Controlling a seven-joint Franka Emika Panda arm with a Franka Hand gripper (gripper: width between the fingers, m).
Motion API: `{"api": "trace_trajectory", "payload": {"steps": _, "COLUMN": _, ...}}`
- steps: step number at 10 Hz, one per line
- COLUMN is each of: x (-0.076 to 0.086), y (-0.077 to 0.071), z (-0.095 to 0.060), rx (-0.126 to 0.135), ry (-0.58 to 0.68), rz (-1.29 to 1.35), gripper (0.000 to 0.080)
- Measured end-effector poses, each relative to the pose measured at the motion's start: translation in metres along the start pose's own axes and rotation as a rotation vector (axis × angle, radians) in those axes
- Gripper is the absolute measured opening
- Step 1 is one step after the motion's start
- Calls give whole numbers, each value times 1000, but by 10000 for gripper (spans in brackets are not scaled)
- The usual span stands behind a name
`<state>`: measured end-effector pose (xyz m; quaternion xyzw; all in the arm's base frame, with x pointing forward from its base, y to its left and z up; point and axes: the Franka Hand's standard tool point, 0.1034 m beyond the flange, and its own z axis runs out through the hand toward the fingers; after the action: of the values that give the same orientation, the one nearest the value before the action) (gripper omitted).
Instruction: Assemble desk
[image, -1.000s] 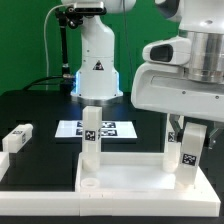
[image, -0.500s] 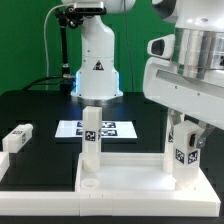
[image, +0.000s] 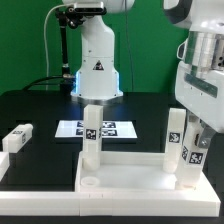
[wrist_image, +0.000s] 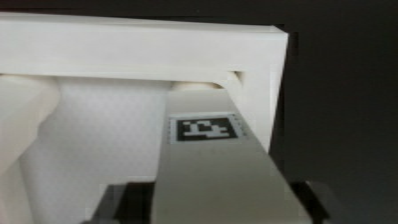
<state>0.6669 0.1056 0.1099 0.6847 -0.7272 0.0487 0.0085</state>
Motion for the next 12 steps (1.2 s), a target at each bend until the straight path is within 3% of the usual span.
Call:
{"api": "trace_trajectory", "payload": {"steps": 2, "x": -1, "y": 0, "z": 0, "rx": 3, "ry": -2, "rz": -15, "gripper": 295}}
{"api": "trace_trajectory", "payload": {"steps": 3, "x": -1, "y": -1, "z": 0, "rx": 2, "ry": -1, "rz": -70, "gripper": 556}}
{"api": "trace_trajectory", "payload": {"steps": 4, "x": 7, "y": 2, "z": -2, "rx": -46, "ry": 23, "rz": -267, "gripper": 556}}
{"api": "trace_trajectory", "payload": {"steps": 5, "x": 5, "y": 0, "z": -4, "rx": -43, "ry": 31, "rz": -377, "gripper": 629}}
{"api": "trace_trajectory", "payload": {"steps": 10, "x": 5, "y": 3, "z": -2, "rx": -52, "ry": 27, "rz": -727, "gripper": 649}}
{"api": "trace_trajectory", "payload": {"steps": 11, "x": 3, "y": 4, "z": -1, "rx": -68, "ry": 76, "rz": -917, "gripper": 649}}
{"api": "trace_trajectory", "payload": {"steps": 12, "x": -2, "y": 2, "z": 0, "rx": -53, "ry": 104, "rz": -1050, "gripper": 649}}
